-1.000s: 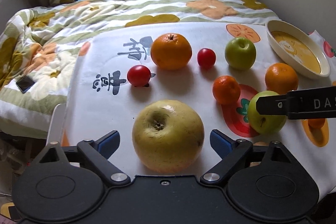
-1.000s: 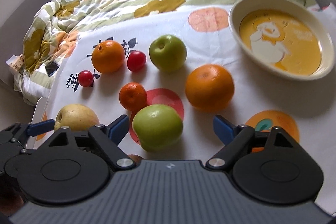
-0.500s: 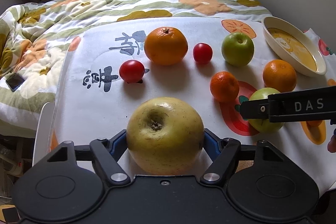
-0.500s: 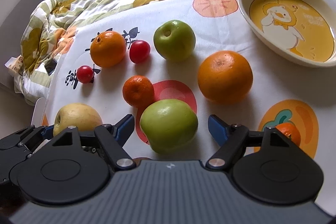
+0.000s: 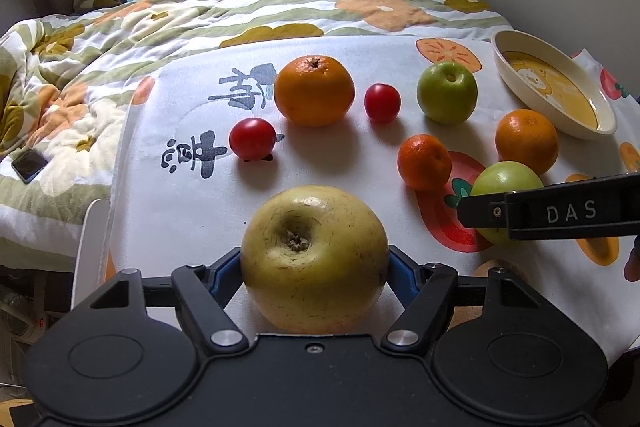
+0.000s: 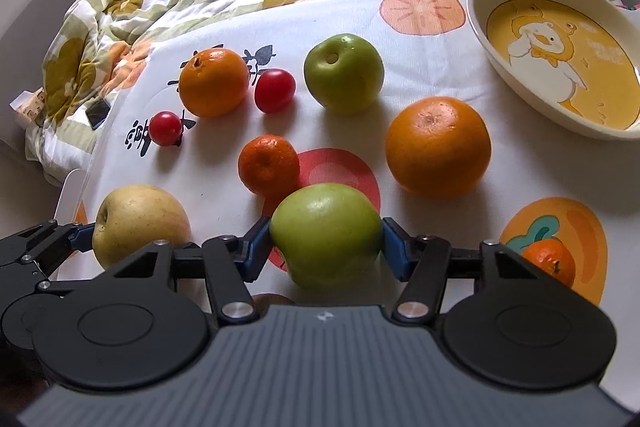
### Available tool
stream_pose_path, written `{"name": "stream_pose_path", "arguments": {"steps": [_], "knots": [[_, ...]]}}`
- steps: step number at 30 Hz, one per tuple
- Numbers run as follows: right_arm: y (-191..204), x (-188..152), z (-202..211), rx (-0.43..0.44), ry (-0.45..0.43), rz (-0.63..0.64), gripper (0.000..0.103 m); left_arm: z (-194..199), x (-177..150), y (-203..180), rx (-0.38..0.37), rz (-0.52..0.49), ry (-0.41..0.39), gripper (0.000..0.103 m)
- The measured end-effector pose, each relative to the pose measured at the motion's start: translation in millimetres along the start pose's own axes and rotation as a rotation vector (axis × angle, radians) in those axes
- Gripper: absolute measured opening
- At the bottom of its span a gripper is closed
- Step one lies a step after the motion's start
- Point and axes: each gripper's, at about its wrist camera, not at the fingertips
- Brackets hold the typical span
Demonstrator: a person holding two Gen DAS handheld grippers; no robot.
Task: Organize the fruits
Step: 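Grasp the yellow pear with the left tool while the right tool grasps a green apple, then carry the pear and green apple into the cream bowl and release both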
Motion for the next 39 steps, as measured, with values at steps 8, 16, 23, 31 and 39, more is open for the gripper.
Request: {"name": "stream_pose_path", "arguments": {"steps": [8, 16, 23, 31, 39], "knots": [[-10.8, 3.2, 26.0, 0.004, -0.045, 0.005, 0.073, 25.7, 8.2, -14.8, 0.006, -0.011, -0.048, 0.077], [-42.0, 10.9, 67.4, 0.003, -0.100, 0.000, 0.073, 53.0, 25.1, -45.8, 0.029, -0.013, -0.090, 0.077], [-100.1, 26.3, 94.2, -0.026, -0.138, 0.010, 0.073, 64.6, 43.1, -90.6, 0.037, 0.014, -0.139, 0.077], [-174.3, 55.0, 101.9, -0.016, -0.157, 0.018, 0.073, 50.5, 79.1, -155.7, 0.032, 0.031, -0.161, 0.077], [-236.1, 94.1, 83.6, -0.045, -0.174, 0.040, 0.073, 0.0, 130.8, -202.4, -0.005, 0.019, -0.180, 0.077]]}}
Point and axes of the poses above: each gripper's, at about its wrist camera, not at the fingertips, and z roughly against the way its jaws point, y to its left, x to its top, and after that the axes turned 12 degrees about -x, right-handed
